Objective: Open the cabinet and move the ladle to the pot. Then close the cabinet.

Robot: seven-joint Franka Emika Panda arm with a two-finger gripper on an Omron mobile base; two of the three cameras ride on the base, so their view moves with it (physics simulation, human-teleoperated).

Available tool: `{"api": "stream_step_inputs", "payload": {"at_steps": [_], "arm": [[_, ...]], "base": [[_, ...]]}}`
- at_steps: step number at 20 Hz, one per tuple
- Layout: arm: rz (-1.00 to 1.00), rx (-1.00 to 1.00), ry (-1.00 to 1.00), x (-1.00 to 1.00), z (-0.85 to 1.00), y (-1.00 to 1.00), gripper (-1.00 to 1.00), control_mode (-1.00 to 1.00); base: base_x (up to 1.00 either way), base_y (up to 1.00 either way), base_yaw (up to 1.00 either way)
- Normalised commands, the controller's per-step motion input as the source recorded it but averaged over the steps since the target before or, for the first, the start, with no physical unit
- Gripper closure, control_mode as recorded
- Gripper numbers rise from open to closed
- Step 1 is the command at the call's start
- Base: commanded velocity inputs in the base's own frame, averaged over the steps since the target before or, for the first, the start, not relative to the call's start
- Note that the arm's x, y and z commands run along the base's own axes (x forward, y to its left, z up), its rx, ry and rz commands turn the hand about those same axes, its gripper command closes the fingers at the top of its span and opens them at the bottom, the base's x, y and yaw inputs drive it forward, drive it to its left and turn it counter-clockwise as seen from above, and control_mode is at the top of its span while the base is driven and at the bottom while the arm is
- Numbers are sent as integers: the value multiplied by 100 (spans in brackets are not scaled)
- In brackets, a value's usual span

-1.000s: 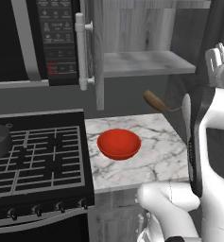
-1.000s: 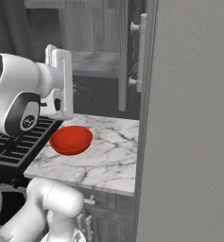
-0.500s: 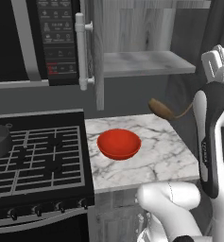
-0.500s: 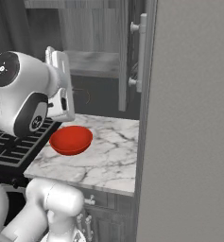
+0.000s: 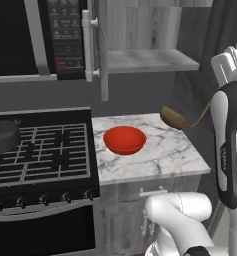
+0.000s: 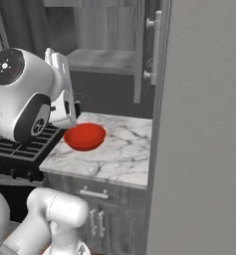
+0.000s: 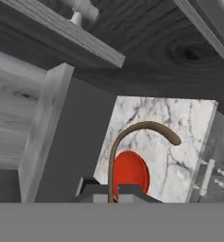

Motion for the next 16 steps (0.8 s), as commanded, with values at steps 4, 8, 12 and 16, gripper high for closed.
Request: {"api": "stream_step_inputs", "payload": {"at_steps": [4,8,12,16], "arm": [[0,0,0,0,0,0,100,100],[0,0,0,0,0,0,100,100],[0,0,0,0,0,0,100,100],[0,0,0,0,0,0,100,100]], "base": [[-56,28,0],[-81,24,0],[-88,73,0],[-24,100,0]]}}
